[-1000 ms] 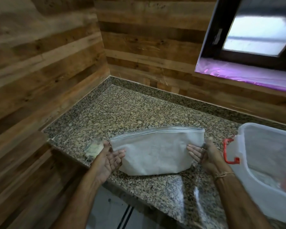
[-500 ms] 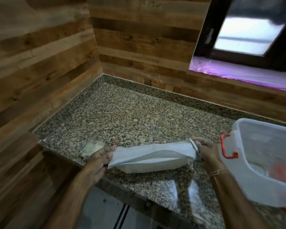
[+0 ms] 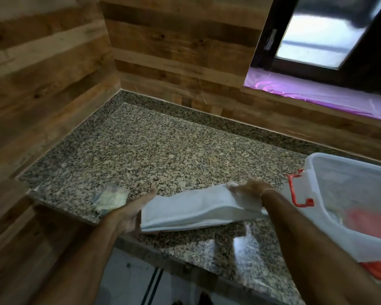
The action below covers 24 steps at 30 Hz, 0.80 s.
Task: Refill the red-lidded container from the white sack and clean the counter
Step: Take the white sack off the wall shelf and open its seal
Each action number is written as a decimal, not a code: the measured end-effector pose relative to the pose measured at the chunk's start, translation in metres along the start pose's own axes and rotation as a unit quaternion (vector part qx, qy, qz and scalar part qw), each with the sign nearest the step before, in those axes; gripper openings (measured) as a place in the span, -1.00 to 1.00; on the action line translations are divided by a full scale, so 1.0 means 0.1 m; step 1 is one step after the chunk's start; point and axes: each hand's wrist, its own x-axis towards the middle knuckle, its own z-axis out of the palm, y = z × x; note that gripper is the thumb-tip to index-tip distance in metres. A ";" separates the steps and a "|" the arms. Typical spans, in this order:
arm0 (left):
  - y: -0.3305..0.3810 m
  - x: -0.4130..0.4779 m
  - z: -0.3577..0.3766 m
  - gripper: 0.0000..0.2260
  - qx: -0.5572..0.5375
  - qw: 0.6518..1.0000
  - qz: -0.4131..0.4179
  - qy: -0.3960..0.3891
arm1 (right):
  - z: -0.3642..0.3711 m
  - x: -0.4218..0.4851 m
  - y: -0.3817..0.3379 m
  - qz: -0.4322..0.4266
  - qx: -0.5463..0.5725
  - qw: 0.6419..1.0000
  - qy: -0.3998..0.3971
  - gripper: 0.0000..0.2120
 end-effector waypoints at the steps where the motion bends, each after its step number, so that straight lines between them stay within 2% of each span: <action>1: -0.01 0.04 -0.02 -0.32 0.013 1.000 -0.002 -0.001 | 0.03 0.03 -0.02 0.011 -0.017 1.000 -0.023 -0.23; 4: -0.06 0.14 -0.03 -0.41 0.014 0.999 -0.031 0.003 | 0.12 0.20 0.01 0.012 -0.036 0.996 -0.086 -0.23; 6: -0.09 0.21 -0.01 -0.42 0.009 0.999 -0.044 -0.007 | 0.16 0.28 0.01 0.032 0.018 0.994 -0.101 -0.25; 8: -0.13 0.27 0.01 -0.40 -0.002 0.999 -0.048 0.003 | 0.20 0.27 -0.01 0.056 0.073 0.989 -0.114 -0.41; 10: -0.19 0.33 0.02 -0.45 -0.035 0.998 -0.049 0.012 | 0.24 0.34 -0.03 0.046 0.073 0.987 -0.139 -0.55; 13: -0.27 0.40 0.04 -0.55 -0.072 0.996 -0.048 0.025 | 0.39 0.80 0.11 -0.021 0.012 0.991 -0.135 -0.38; 17: -0.29 0.39 0.15 -0.83 -0.083 0.995 -0.035 0.039 | 0.33 0.49 -0.07 -0.058 -0.081 0.993 -0.064 -0.57; 18: -0.28 0.37 0.16 -0.83 -0.074 0.996 -0.031 0.046 | 0.31 0.39 -0.10 -0.058 -0.087 0.993 -0.046 -0.58; 20: -0.20 0.34 0.16 -0.64 -0.060 0.996 -0.005 0.058 | 0.26 0.28 -0.12 -0.056 -0.064 0.996 -0.030 -0.60; 22: -0.04 0.26 0.19 -0.44 -0.034 0.997 0.029 0.067 | 0.17 0.26 -0.11 -0.045 0.029 0.998 -0.032 -0.67; 24: 0.21 0.13 0.25 -0.47 -0.017 0.993 0.071 0.088 | 0.01 0.25 -0.13 -0.053 0.159 0.986 -0.014 -0.71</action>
